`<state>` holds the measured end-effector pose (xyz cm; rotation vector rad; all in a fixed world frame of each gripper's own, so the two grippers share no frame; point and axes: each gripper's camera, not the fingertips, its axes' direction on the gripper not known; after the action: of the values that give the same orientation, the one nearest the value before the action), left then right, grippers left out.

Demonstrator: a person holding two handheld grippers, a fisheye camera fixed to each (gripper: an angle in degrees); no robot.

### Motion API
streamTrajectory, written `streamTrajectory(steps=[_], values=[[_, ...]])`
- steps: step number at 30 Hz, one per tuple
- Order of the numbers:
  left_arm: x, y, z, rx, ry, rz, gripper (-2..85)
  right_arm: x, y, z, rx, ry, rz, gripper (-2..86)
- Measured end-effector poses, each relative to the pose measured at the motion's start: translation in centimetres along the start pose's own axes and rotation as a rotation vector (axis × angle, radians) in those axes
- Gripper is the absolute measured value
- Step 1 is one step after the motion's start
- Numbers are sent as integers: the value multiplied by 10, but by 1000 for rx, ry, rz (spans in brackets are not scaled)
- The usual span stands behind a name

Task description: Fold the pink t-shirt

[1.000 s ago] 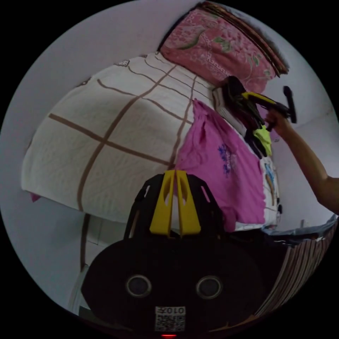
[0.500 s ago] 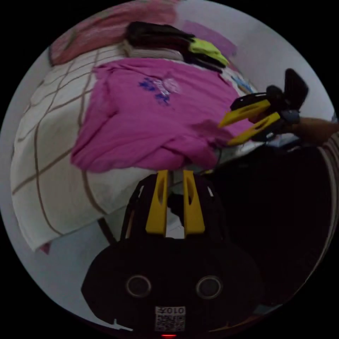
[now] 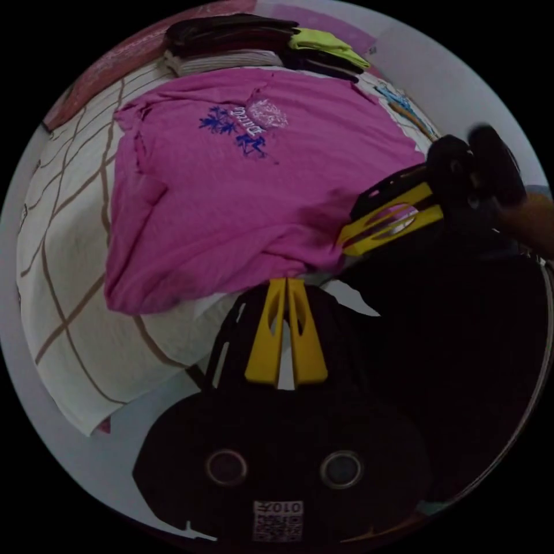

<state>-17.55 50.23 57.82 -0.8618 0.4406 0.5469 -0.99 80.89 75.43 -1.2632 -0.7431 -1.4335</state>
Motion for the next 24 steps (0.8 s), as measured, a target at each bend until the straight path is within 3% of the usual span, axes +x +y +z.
streamTrajectory(steps=[6, 8, 10, 13, 15, 20, 24], values=[[-6, 17, -35, 112, 167, 67, -4, 40, 43, -8, 131, -308, -40, 41], [-16, 12, -53, 127, 224, 81, -4, 63, 57, -10, 175, -428, 0, 41], [-30, 2, -65, 163, 199, 45, -4, 103, 76, 1, 233, -564, 176, 42], [-60, -23, -88, 309, 117, -105, -3, 148, 113, 17, 299, -392, 583, 42], [-72, -37, -98, 382, 29, -181, -3, 160, 131, 21, 337, -270, 705, 43], [-90, -51, -95, 303, -155, -170, 3, 155, 152, 28, 277, -149, 646, 47], [-112, -53, -73, 194, -176, -183, 17, 148, 186, 36, 273, -121, 709, 52]])
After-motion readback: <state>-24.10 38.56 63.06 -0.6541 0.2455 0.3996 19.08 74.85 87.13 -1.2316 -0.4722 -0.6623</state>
